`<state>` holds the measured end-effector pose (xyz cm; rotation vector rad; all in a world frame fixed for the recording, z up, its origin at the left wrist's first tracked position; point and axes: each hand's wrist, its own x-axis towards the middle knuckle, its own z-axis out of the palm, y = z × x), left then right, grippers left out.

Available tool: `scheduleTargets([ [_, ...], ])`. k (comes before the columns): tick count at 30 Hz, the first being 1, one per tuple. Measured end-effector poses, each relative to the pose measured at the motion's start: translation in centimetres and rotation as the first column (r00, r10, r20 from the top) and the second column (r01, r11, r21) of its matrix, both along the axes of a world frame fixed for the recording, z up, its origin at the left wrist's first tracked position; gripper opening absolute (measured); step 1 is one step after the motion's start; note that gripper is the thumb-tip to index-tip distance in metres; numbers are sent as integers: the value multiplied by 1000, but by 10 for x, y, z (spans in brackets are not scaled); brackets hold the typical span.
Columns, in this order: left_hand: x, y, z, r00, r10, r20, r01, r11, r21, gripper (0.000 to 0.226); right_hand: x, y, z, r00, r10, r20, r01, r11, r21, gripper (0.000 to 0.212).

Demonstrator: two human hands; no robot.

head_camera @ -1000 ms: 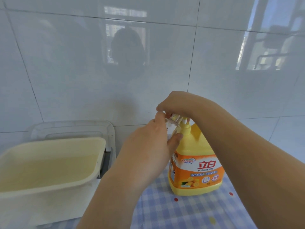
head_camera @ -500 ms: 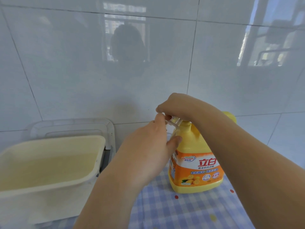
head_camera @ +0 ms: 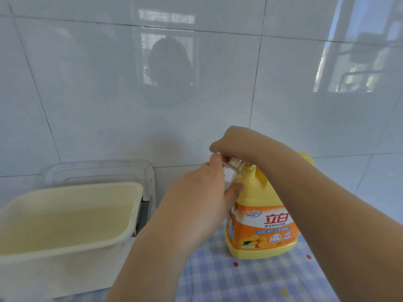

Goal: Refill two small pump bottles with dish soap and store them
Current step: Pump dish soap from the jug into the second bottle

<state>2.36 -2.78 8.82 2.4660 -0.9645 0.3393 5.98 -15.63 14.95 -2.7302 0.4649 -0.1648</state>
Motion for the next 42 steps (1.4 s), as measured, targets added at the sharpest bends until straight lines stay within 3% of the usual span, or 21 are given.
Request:
scheduleTargets([
  [10, -4, -2, 4, 998, 27, 53, -25, 999, -43, 40, -3, -5, 7, 977, -81, 197, 99, 992, -84, 24],
  [19, -1, -3, 2, 1000, 6, 2, -6, 996, -90, 41, -7, 1, 15, 998, 22, -66, -20, 999, 25, 25],
  [28, 1, -2, 0, 999, -6, -31, 4, 998, -59, 40, -6, 2, 7, 1000, -6, -13, 6, 1000, 11, 34],
  [42, 1, -1, -1, 999, -7, -47, 7, 1000, -6, 37, -4, -2, -2, 999, -8, 43, 6, 999, 35, 30],
])
